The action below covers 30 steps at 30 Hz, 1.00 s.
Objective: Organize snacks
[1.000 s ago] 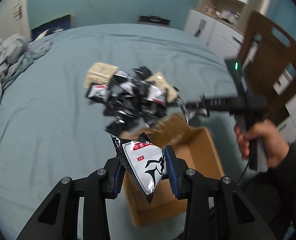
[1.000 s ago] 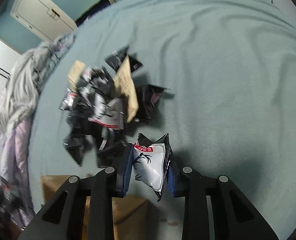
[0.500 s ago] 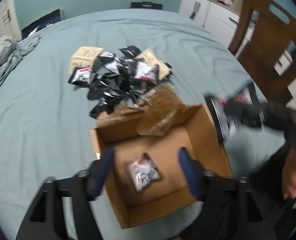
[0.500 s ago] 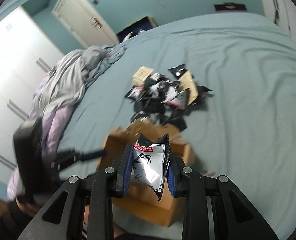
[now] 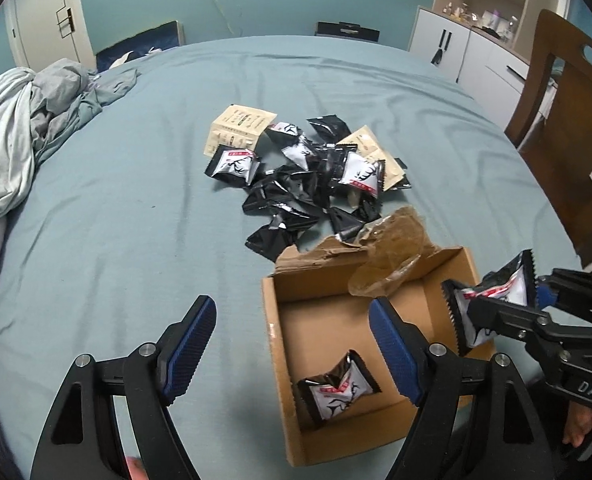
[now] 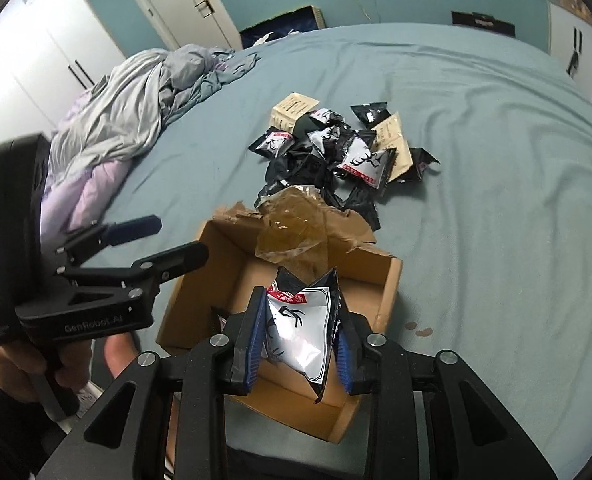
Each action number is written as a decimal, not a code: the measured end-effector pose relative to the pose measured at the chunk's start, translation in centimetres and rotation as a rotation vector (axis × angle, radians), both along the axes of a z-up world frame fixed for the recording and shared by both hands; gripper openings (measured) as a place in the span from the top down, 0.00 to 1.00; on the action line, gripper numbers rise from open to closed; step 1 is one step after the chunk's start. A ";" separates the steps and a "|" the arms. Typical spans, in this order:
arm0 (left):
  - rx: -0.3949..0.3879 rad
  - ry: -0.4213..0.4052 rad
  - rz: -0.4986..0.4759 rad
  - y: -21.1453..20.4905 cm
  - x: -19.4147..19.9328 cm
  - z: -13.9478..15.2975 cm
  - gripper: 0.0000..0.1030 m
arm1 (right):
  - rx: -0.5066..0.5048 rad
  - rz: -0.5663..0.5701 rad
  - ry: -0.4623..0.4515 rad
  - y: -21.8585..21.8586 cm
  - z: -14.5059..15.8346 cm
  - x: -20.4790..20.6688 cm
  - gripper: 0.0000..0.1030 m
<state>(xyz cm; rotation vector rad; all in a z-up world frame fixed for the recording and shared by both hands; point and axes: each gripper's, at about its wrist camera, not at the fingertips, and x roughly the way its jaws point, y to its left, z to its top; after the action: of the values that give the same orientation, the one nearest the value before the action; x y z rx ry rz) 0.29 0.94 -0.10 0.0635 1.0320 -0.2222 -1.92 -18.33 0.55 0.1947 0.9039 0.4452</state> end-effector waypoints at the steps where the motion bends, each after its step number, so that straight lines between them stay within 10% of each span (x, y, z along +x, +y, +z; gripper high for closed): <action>1: -0.001 0.003 0.004 0.1 0.1 -0.1 0.23 | -0.007 -0.005 -0.009 0.2 0.0 0.0 0.71; 3: -0.009 0.008 0.009 0.2 0.1 -0.1 0.23 | 0.029 -0.005 -0.028 0.2 0.4 0.0 0.64; 5: -0.008 0.006 0.017 0.3 0.2 0.0 0.23 | 0.063 -0.005 -0.039 0.1 0.3 0.0 0.26; 7: -0.008 -0.001 0.022 0.5 0.2 0.2 0.23 | 0.069 -0.047 -0.075 -0.2 0.6 -0.1 0.17; 17: -0.032 -0.005 0.044 0.9 0.4 0.6 0.23 | -0.071 -0.118 -0.212 -0.2 2.1 -1.4 0.17; 22: -0.027 -0.012 0.050 1.1 0.7 0.7 0.23 | 0.016 -0.077 -0.241 0.0 3.5 -2.3 0.17; 30: -0.002 -0.015 0.085 1.8 2.0 0.7 0.23 | -0.008 -0.132 -0.109 -4.1 2.8 3.3 0.17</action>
<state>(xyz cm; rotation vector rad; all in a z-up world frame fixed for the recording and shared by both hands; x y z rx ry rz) 2.27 2.76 0.61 0.0188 1.0177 -0.1454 1.35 -22.45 3.31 0.2193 0.7803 0.3264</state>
